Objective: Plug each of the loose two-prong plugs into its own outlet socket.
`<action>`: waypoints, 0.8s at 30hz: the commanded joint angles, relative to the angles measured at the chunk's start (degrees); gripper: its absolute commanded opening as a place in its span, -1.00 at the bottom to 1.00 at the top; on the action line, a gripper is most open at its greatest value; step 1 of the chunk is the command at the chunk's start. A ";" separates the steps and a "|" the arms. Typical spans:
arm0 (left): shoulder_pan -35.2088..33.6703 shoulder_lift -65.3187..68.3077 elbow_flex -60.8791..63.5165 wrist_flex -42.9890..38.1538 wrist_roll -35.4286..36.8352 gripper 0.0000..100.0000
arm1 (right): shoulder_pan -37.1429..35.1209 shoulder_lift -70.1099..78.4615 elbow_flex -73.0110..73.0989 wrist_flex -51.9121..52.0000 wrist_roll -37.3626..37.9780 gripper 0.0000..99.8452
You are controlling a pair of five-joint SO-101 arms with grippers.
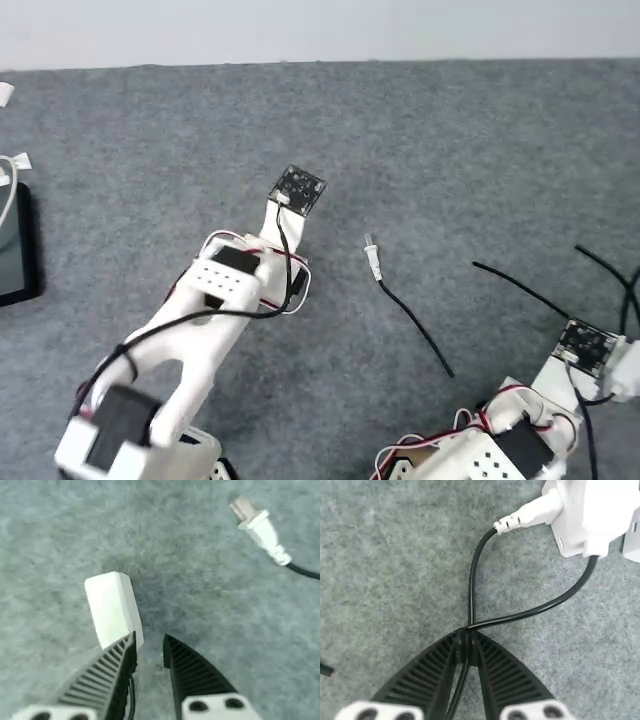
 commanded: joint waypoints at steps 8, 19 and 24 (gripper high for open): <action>-8.88 13.19 -16.31 6.77 0.00 -0.96 | -0.22 -0.84 1.14 -0.48 0.53 -0.98; -11.08 5.71 -13.93 4.04 0.00 -0.97 | -0.22 -0.84 1.14 -0.48 0.53 -0.98; -12.13 5.54 -10.59 -1.67 -0.44 -0.97 | -0.22 -0.84 1.14 -0.48 0.53 -0.98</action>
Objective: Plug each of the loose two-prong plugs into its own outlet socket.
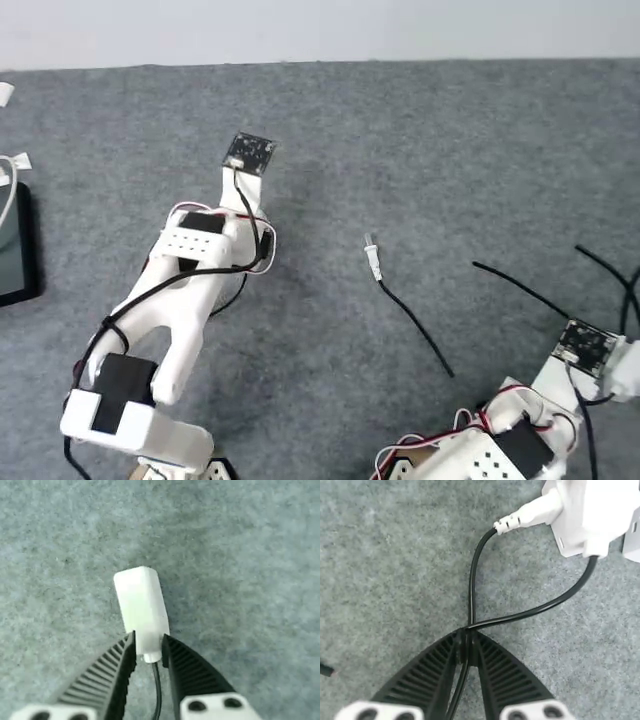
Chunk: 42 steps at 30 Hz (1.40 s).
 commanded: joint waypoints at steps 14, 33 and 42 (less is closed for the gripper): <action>-1.05 5.89 -2.15 -5.89 -1.67 -0.61 | -0.22 -0.84 1.14 -0.40 0.53 -0.98; 2.37 6.51 -10.15 14.33 -10.37 -0.97 | -0.40 -0.84 1.14 -0.31 0.62 -0.98; 7.82 -18.37 7.78 21.54 -57.85 -0.97 | -0.40 -0.84 1.14 -0.40 0.62 -0.98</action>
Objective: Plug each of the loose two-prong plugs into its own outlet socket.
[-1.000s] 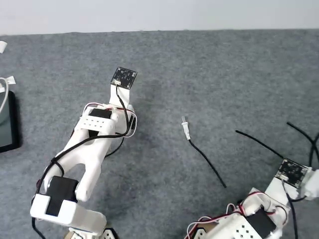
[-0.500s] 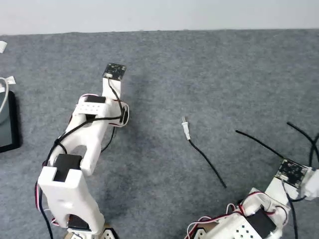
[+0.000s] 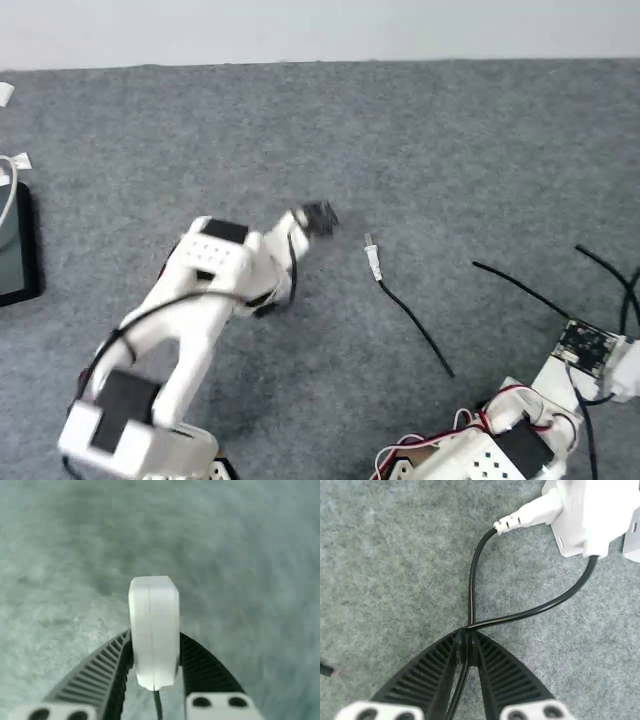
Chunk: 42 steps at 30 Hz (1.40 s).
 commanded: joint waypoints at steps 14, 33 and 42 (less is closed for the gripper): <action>17.05 -25.32 20.70 -3.69 -8.88 -0.55 | -0.31 -0.84 1.14 -0.48 0.62 -0.98; 5.89 -55.21 32.31 1.76 33.58 -0.79 | -0.48 -0.84 1.14 -0.48 0.88 -0.98; -2.73 -80.09 52.26 0.18 34.90 -0.81 | -0.48 -0.84 1.14 -0.48 1.76 -0.98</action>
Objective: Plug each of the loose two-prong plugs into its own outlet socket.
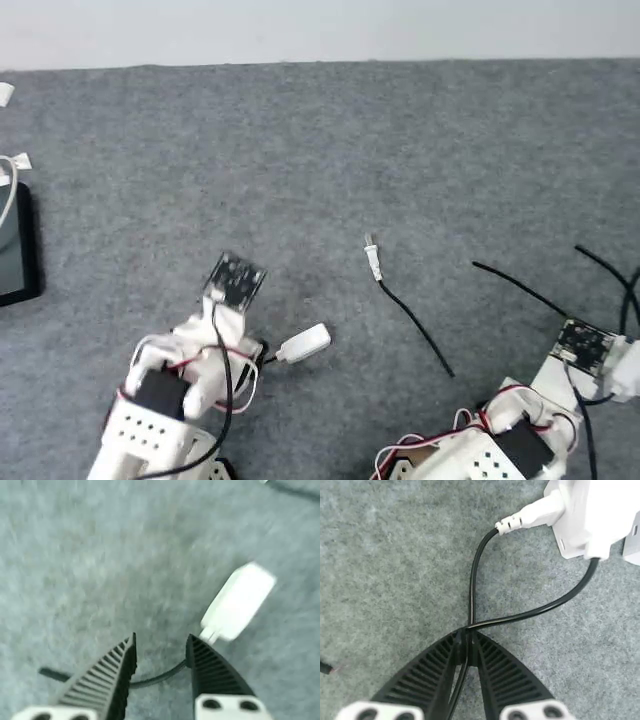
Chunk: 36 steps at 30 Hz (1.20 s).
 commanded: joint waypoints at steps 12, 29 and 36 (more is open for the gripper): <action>-11.69 -3.25 -0.84 6.68 -19.60 -0.46 | -0.31 -0.84 1.14 -0.57 0.62 -0.98; -14.77 48.88 -18.59 -7.91 -37.19 -0.71 | -0.31 -0.84 1.14 -0.48 0.62 -0.98; -14.59 51.52 -19.91 -2.90 -43.69 -0.97 | -0.40 -0.84 1.14 -0.48 0.62 -0.98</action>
